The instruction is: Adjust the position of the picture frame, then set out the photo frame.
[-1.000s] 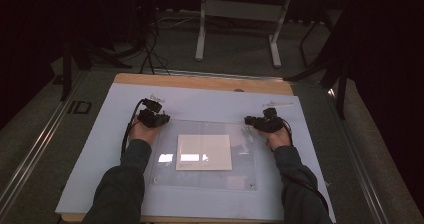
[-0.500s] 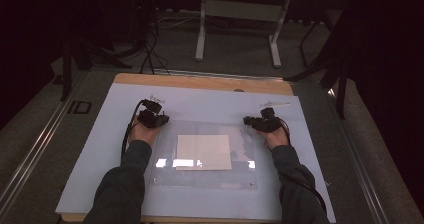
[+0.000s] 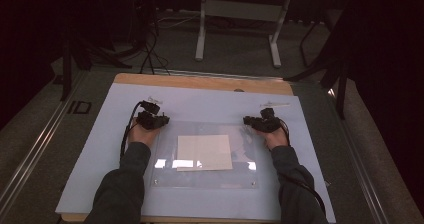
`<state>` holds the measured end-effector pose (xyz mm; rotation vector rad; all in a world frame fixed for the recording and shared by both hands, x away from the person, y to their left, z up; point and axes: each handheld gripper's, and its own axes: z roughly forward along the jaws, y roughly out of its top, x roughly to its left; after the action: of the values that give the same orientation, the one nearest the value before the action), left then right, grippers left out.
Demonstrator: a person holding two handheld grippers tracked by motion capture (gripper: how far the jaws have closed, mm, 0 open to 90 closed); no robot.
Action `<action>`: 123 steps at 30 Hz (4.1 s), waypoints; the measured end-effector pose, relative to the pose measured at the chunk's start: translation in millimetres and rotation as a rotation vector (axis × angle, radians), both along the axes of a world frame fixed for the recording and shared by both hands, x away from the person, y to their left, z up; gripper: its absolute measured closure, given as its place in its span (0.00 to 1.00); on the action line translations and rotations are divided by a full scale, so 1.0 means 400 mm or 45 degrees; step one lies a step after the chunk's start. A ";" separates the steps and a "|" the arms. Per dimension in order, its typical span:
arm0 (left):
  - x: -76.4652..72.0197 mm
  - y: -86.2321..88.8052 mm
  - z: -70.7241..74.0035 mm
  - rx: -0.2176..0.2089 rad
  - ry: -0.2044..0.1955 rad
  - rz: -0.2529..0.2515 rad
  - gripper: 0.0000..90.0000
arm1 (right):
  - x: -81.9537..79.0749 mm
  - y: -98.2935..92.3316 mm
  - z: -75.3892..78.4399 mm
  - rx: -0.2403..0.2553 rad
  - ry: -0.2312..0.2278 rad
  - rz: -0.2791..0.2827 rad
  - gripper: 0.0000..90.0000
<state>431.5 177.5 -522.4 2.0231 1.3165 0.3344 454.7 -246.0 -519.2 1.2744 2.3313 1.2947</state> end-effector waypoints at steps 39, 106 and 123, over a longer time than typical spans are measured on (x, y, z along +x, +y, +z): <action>-0.079 0.086 0.026 -0.230 -0.276 -0.004 0.69 | -0.061 -0.032 0.019 -0.030 -0.196 -0.013 0.88; 0.005 0.053 0.016 -0.288 -0.157 0.024 0.94 | 0.008 -0.003 0.038 0.039 0.021 -0.116 0.93; 0.036 0.035 0.013 -0.299 -0.109 0.136 0.95 | 0.033 0.015 0.042 -0.001 0.039 -0.186 0.94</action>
<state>446.0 191.5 -517.2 1.7304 1.3469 0.2967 468.0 -240.0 -502.3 1.4439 2.2115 1.2358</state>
